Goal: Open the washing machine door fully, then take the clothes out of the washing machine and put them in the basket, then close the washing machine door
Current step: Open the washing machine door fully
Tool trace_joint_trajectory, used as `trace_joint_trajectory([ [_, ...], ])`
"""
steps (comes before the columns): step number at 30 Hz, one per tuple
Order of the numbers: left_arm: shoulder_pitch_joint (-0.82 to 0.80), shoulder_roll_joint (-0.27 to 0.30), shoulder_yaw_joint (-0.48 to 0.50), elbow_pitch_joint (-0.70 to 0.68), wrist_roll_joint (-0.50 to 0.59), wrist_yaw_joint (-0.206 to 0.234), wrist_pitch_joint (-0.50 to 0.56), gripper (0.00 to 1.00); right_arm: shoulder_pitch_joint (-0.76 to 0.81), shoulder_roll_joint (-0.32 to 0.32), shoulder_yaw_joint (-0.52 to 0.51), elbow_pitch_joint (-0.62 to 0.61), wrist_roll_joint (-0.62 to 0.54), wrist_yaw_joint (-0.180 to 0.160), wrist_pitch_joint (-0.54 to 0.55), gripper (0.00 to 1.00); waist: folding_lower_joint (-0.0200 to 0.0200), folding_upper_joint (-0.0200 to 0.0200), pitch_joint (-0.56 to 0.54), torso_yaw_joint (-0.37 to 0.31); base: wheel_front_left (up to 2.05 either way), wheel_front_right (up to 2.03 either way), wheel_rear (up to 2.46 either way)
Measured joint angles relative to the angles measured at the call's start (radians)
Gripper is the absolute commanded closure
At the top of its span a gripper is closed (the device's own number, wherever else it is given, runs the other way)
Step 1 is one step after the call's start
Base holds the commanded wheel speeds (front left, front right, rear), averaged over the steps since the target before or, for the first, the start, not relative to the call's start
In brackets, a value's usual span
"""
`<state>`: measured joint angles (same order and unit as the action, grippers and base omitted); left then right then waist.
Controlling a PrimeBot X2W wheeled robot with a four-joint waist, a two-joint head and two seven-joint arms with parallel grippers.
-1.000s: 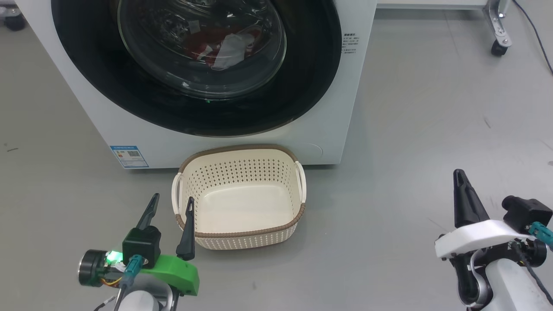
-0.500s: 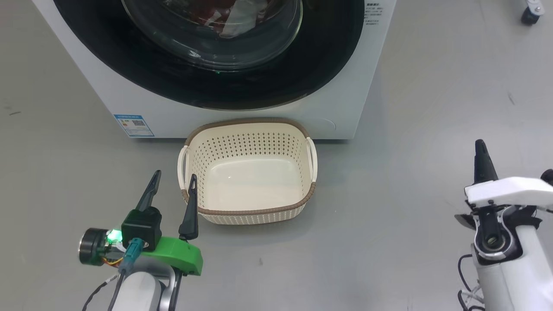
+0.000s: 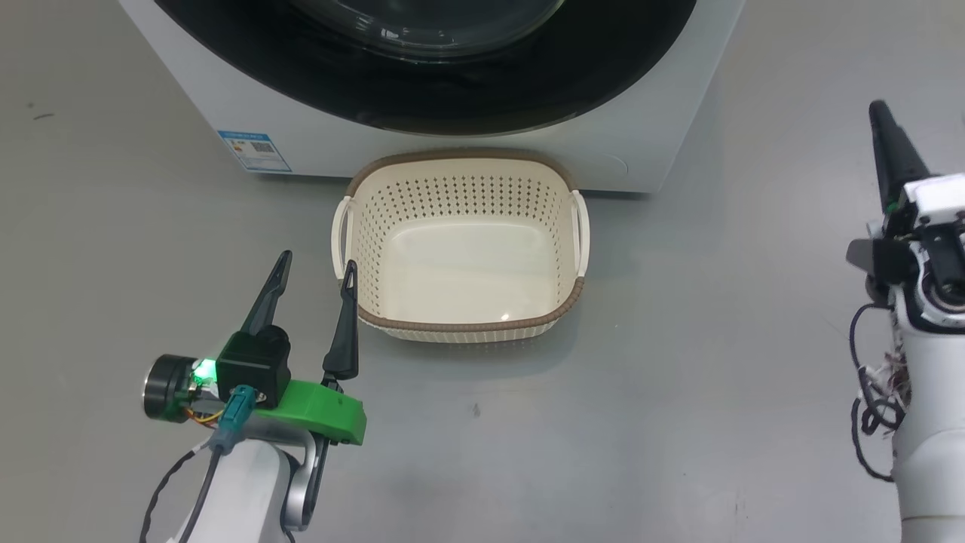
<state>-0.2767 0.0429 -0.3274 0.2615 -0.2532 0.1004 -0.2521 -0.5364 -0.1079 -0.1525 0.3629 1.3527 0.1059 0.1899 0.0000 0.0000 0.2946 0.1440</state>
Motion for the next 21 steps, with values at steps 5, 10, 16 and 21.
trace_joint_trajectory([
  [5, -0.026, -0.002, -0.007, -0.016, 0.000, 0.000, 0.000, 0.00, -0.091, -0.047, -0.005, 0.000, 0.044, -0.004, 0.088, 1.00, 0.0000, 0.0000, 0.042, 0.024, 0.00, 0.00, 0.00],
  [10, -0.045, -0.004, -0.017, -0.026, 0.000, 0.000, 0.000, 0.00, -0.175, -0.094, 0.002, -0.001, 0.064, -0.032, 0.168, 1.00, 0.0000, 0.0000, 0.082, 0.049, 0.00, 0.00, 0.00],
  [16, -0.059, -0.007, -0.033, -0.042, -0.010, 0.000, 0.000, 0.00, -0.268, -0.134, 0.015, 0.000, 0.080, -0.063, 0.238, 1.00, 0.0000, 0.0000, 0.119, 0.074, 0.00, 0.00, 0.00],
  [21, -0.080, -0.008, -0.058, -0.056, -0.035, 0.000, 0.000, 0.00, -0.344, -0.166, 0.032, 0.006, 0.082, -0.093, 0.292, 1.00, 0.0001, 0.0000, 0.154, 0.099, 0.00, 0.00, 0.00],
])
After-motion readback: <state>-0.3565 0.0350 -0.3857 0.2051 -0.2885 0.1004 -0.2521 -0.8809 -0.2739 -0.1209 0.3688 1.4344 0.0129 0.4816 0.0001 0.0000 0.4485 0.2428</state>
